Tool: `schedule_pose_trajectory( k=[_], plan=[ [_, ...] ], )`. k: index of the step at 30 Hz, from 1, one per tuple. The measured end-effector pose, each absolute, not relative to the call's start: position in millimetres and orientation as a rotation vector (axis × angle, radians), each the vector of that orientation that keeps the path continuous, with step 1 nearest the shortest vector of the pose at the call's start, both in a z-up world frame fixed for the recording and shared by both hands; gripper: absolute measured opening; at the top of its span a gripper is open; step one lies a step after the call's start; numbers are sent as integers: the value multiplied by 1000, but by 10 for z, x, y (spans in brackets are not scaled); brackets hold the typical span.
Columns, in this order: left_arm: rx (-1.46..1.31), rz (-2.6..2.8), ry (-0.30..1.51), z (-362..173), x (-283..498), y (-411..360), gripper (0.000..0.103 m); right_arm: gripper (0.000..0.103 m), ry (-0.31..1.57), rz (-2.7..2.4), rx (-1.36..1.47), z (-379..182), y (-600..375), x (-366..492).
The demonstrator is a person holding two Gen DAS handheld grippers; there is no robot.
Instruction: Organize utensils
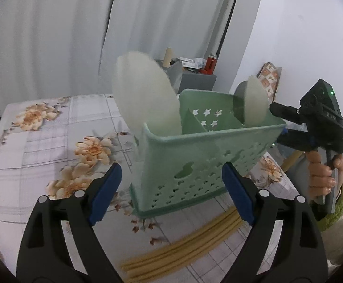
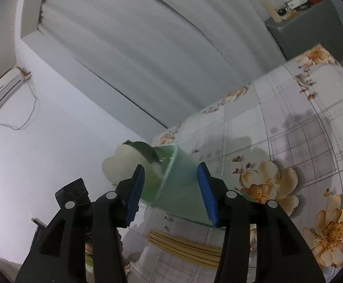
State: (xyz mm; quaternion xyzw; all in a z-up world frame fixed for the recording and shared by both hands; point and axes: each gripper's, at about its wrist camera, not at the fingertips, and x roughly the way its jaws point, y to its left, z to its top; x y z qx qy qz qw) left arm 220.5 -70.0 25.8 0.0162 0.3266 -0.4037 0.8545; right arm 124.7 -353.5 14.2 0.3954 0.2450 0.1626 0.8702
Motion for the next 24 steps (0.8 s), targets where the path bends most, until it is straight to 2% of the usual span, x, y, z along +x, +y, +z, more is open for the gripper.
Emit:
schedule_pose_trajectory(
  k=[10, 24],
  plan=[
    [27, -812, 713, 233, 2140, -865, 86, 46, 522, 341, 912, 1, -3581, 1309],
    [-76, -784, 854, 321, 1918, -736, 86, 45, 579, 312, 960, 34, -3536, 1134]
  ],
)
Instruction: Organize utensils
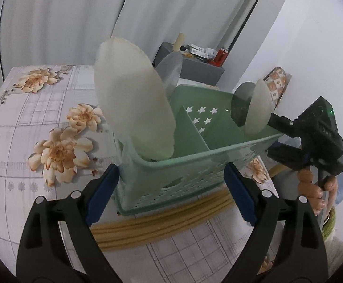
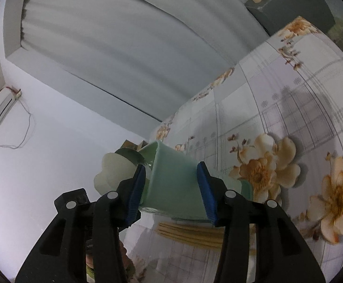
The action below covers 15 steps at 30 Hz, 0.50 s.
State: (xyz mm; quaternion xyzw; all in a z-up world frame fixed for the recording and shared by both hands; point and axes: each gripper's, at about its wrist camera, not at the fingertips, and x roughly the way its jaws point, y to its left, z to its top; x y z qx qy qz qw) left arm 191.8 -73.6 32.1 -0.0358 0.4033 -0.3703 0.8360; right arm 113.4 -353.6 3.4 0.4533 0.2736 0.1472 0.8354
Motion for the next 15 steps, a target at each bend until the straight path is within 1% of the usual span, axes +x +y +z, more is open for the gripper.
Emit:
schedule_pose_trajectory(
  k=[15],
  plan=[
    [-125, -778, 906, 339, 1632, -605, 86, 45, 610, 270, 982, 48, -3411, 790]
  ],
)
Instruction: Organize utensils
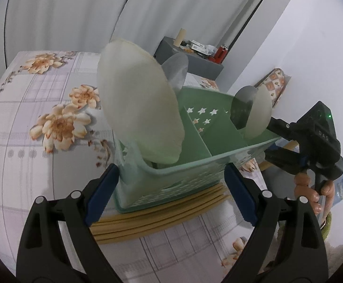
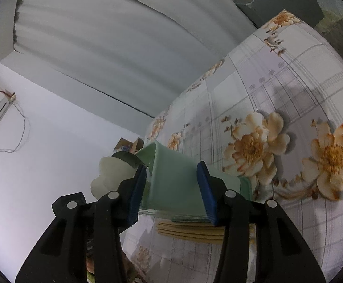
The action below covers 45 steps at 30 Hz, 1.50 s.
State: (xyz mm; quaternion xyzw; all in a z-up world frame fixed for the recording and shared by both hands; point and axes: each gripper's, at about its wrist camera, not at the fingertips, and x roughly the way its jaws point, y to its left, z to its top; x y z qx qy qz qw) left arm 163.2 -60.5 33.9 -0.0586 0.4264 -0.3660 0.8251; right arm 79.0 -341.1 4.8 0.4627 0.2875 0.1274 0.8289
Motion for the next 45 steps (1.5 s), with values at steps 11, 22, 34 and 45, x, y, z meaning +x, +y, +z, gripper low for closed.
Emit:
schedule_pose_trajectory(
  k=[11, 22, 34, 45],
  plan=[
    [-84, -763, 836, 319, 1515, -565, 87, 44, 606, 283, 974, 37, -3332, 713],
    [-55, -759, 760, 368, 1371, -368, 87, 44, 573, 297, 1052, -18, -3465, 594],
    [-13, -609, 823, 93, 1319, 101, 56, 46, 640, 211, 1015, -227, -3351, -104],
    [117, -547, 895, -330, 1483, -75, 18, 46, 870, 298, 1000, -638, -2639, -132]
  ],
)
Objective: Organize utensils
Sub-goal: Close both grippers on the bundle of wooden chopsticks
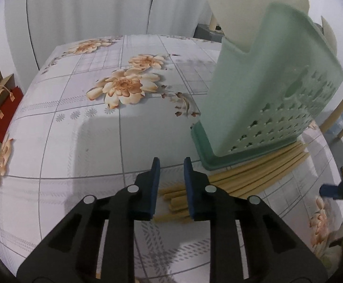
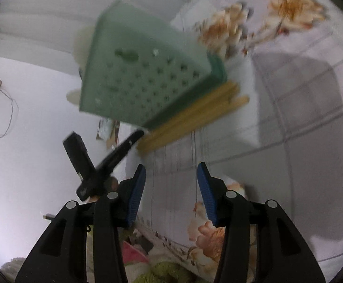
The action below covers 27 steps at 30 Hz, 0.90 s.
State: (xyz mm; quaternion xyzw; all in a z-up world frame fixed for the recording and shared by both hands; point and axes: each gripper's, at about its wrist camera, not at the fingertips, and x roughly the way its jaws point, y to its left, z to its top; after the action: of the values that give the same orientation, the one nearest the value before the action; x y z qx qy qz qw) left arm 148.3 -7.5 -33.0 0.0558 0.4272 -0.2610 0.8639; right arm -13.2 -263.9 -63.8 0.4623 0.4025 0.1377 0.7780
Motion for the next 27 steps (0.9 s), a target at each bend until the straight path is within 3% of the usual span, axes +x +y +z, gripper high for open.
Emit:
schedule_pose_trajectory(
  k=[5, 12, 24, 27],
  plan=[
    [77, -562, 947, -349, 1431, -27, 9, 46, 905, 302, 1010, -706, -2560, -118],
    [32, -605, 1018, -364, 1169, -4, 8, 45, 932, 273, 993, -735, -2542, -74],
    [-105, -773, 1152, -443, 647, -98, 8, 31, 935, 129, 957, -707, -2456, 40],
    [-120, -825, 1183, -471, 537, -191, 8, 22, 940, 78, 923, -683, -2461, 22]
  ],
)
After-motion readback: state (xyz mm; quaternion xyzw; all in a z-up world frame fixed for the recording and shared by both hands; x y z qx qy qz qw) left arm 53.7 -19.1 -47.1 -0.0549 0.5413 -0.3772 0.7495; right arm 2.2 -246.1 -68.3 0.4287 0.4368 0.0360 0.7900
